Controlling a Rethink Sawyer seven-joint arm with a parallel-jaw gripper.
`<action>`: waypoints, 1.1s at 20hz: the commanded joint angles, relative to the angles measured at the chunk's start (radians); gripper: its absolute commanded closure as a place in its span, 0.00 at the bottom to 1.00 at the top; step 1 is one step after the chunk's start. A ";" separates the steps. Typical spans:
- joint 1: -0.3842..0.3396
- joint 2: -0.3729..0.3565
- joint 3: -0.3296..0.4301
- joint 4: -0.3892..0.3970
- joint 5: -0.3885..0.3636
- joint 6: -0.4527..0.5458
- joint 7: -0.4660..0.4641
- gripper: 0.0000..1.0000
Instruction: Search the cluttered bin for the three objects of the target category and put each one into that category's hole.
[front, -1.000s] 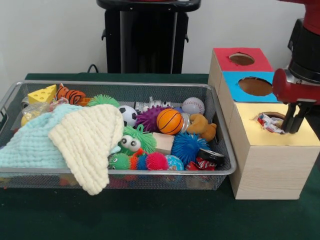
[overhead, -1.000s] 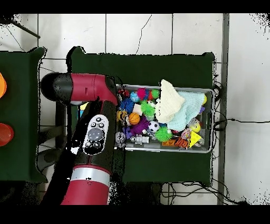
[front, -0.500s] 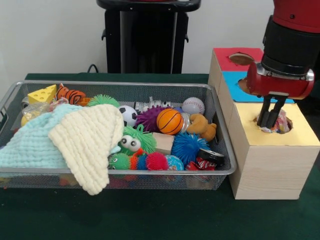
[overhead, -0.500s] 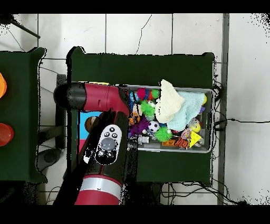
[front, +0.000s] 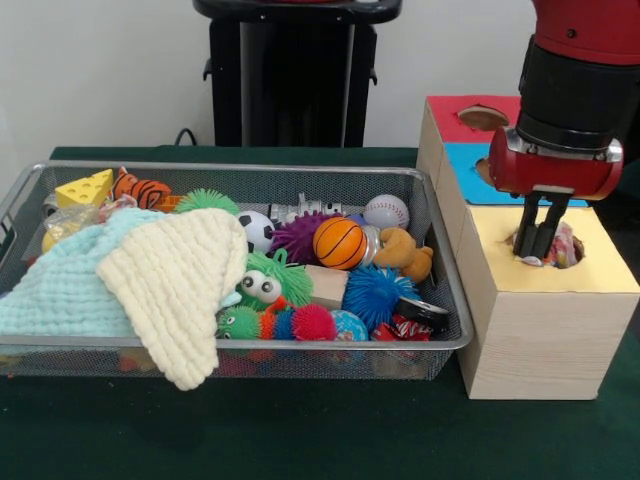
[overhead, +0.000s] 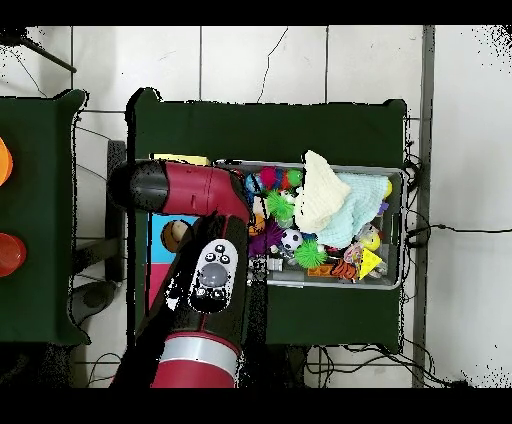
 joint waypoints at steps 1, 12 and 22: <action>-0.017 0.201 0.125 0.022 -0.027 -0.096 0.142 1.00; 0.023 0.254 0.104 -0.033 -0.002 -0.087 0.192 1.00; 0.134 0.250 -0.044 -0.112 -0.003 0.085 0.284 1.00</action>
